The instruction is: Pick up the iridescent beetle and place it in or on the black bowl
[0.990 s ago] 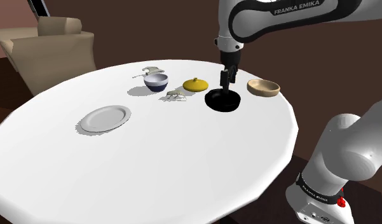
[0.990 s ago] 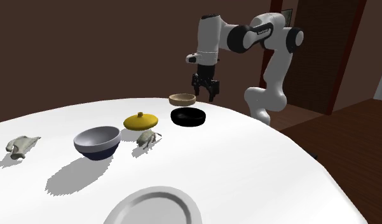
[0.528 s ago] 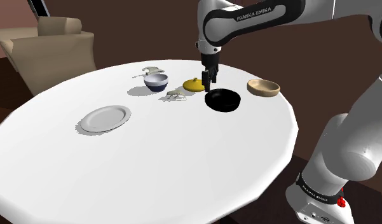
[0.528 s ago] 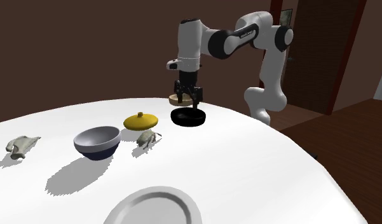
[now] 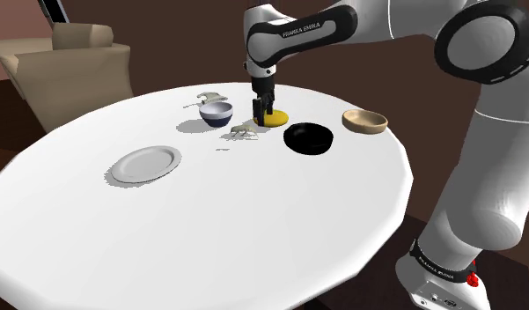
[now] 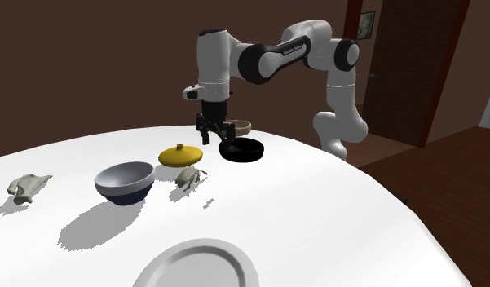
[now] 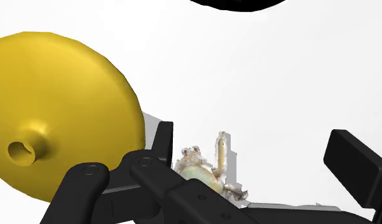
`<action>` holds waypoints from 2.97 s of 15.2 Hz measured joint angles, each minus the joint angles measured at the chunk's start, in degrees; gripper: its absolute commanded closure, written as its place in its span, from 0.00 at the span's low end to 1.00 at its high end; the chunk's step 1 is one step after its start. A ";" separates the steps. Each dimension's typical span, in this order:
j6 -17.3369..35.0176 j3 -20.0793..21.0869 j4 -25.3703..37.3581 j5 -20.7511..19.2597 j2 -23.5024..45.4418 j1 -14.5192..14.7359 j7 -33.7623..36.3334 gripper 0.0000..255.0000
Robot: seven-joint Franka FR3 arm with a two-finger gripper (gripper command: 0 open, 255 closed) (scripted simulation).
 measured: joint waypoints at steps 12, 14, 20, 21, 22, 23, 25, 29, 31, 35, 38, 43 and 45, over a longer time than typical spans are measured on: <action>-4.92 1.35 29.71 1.00 24.29 0.73 -4.42 0.00; -3.20 1.34 27.71 0.99 23.99 0.65 -4.41 0.00; -1.22 1.32 25.77 0.99 24.02 0.54 -4.43 0.00; -1.19 1.32 25.74 0.99 24.01 0.54 -4.43 0.00; -1.18 1.32 25.72 0.99 24.01 0.54 -4.43 0.00; -1.18 1.32 25.72 0.99 24.01 0.54 -4.43 0.00; -1.18 1.32 25.75 0.98 23.97 0.54 -4.43 1.00; -1.18 1.32 25.75 0.99 24.01 0.53 -4.44 1.00; -1.18 1.32 25.75 0.99 24.01 0.53 -4.45 1.00; -1.45 1.33 25.95 0.99 23.96 0.57 -4.41 1.00; -3.61 1.35 28.22 1.00 24.05 0.67 -4.44 1.00; -7.70 1.33 33.00 1.04 24.72 0.69 -4.71 1.00; -9.42 1.33 34.88 1.05 24.89 0.71 -4.81 1.00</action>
